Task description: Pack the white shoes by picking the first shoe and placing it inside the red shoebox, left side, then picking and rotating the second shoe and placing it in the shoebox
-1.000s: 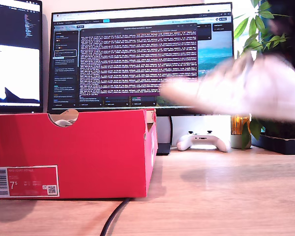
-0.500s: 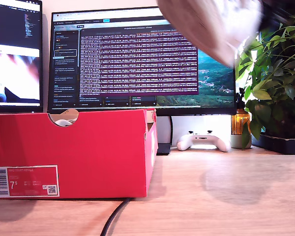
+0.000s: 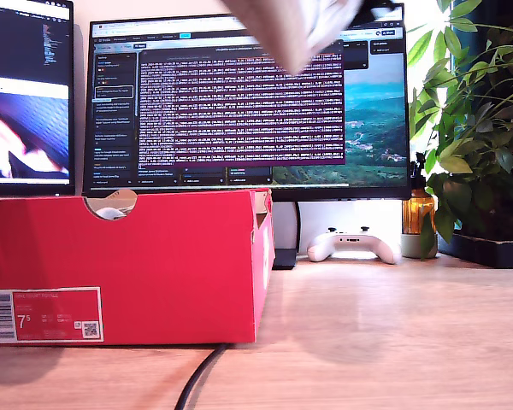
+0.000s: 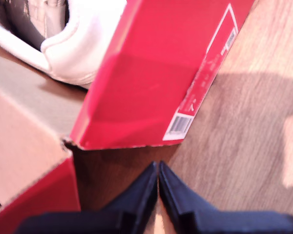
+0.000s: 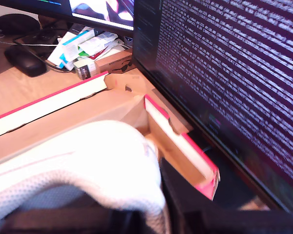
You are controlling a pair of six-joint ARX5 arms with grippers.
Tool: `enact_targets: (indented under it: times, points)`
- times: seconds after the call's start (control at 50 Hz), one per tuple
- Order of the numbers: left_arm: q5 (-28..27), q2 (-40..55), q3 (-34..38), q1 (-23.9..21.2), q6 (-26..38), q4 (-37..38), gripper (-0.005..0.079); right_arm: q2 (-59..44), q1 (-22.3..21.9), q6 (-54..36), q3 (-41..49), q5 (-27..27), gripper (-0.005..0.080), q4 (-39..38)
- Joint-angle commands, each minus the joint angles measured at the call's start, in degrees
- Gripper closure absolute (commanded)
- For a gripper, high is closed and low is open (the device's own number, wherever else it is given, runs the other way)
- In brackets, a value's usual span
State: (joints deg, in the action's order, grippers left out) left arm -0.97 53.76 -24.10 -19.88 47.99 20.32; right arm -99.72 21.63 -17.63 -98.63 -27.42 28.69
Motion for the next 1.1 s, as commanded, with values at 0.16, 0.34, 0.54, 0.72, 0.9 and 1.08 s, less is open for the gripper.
enact_targets:
  times: [0.16, 0.34, 0.54, 0.72, 0.9, 1.08]
  points:
    - [-0.2, 0.2, 0.2, -0.1, 0.0, -0.4, 0.0764, -4.8, 2.3, 1.1, -7.1, -0.5, 0.0764, -1.0]
    - [-0.2, 0.2, 0.2, -0.1, 0.0, -0.4, 0.0763, -8.3, 3.6, 1.1, -8.0, -0.5, 0.0764, -2.3]
    - [-0.2, 0.2, 0.2, -0.1, 0.0, -0.4, 0.0764, -11.3, 4.5, 1.3, -8.0, -0.5, 0.0765, -3.3]
    - [-0.2, 0.2, 0.2, -0.1, 0.0, -0.4, 0.0763, -13.3, 5.2, 2.1, -8.0, 1.1, 0.0765, -7.3]
    - [-0.1, 0.2, 0.2, -0.1, 0.0, -0.5, 0.0764, -15.0, 5.6, 2.8, -8.0, 2.8, 0.0764, -9.8]
    - [-0.2, 0.2, 0.2, -0.1, 0.0, -0.5, 0.0763, -16.2, 5.7, 2.6, -8.0, 7.3, 0.0765, -11.8]
